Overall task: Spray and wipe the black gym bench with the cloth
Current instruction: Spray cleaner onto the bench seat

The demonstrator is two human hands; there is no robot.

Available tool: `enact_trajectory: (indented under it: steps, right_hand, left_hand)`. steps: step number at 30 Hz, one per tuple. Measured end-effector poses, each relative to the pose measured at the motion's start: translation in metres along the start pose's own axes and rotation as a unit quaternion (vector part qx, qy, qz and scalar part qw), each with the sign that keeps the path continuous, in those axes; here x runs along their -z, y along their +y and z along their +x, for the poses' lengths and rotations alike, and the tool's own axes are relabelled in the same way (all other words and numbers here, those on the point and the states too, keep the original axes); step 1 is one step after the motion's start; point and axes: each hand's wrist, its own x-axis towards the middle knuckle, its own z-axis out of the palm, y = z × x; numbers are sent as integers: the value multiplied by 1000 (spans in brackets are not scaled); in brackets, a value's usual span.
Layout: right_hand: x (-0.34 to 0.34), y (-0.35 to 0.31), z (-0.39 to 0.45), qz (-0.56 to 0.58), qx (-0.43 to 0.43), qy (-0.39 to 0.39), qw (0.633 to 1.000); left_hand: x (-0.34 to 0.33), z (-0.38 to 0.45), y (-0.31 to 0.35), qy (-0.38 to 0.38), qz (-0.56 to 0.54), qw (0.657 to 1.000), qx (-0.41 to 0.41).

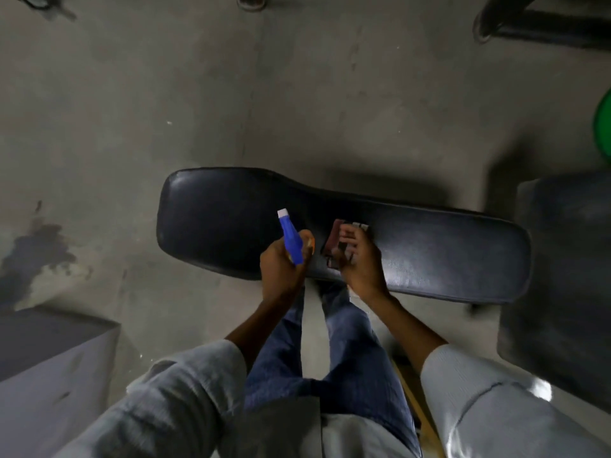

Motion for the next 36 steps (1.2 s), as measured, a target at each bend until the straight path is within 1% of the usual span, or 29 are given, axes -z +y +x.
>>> enact_trajectory:
  steps: [2, 5, 7, 9, 10, 13, 15, 17, 19, 22, 25, 28, 31, 36]
  right_hand:
    - [-11, -32, -9, 1, 87, -38, 995]
    - [-30, -65, -3, -62, 192, -118, 972]
    - [-44, -80, 7, -115, 250, -140, 951]
    - [-57, -91, 16, -153, 293, -136, 934]
    - [-64, -98, 18, -150, 296, -134, 934]
    - [-82, -100, 29, -143, 293, -111, 939]
    - [-97, -105, 38, -156, 291, -104, 938]
    - [-113, -116, 48, -159, 310, -98, 932]
    - [-131, -128, 58, -166, 320, -111, 926]
    - [-158, -133, 73, -197, 317, -147, 916]
    - [-193, -126, 82, -208, 299, -183, 913]
    - [-220, -121, 84, -191, 282, -192, 920]
    - [-245, -116, 89, -174, 277, -211, 921]
    - [-272, -110, 94, -167, 267, -257, 914]
  left_hand:
    - [7, 5, -6, 0, 2, 1000, -5]
    - [17, 13, -21, -43, 9, 999, -4]
    - [24, 14, -30, -59, 20, 998, -14]
    - [33, 15, -37, -77, 55, 994, -51]
    - [36, 16, -41, -81, 59, 993, -70]
    - [43, 17, -55, -86, 22, 988, -123]
    - [48, 15, -67, -91, 42, 986, -132]
    - [54, 15, -83, -70, 89, 987, -113]
    - [62, 22, -104, -6, 128, 989, -73]
    - [74, 49, -141, 90, 196, 976, 17]
    - [85, 81, -180, 131, 207, 966, 79]
    - [84, 100, -208, 137, 210, 963, 97]
    - [72, 108, -228, 142, 214, 962, 90]
    - [55, 110, -235, 180, 149, 970, 71]
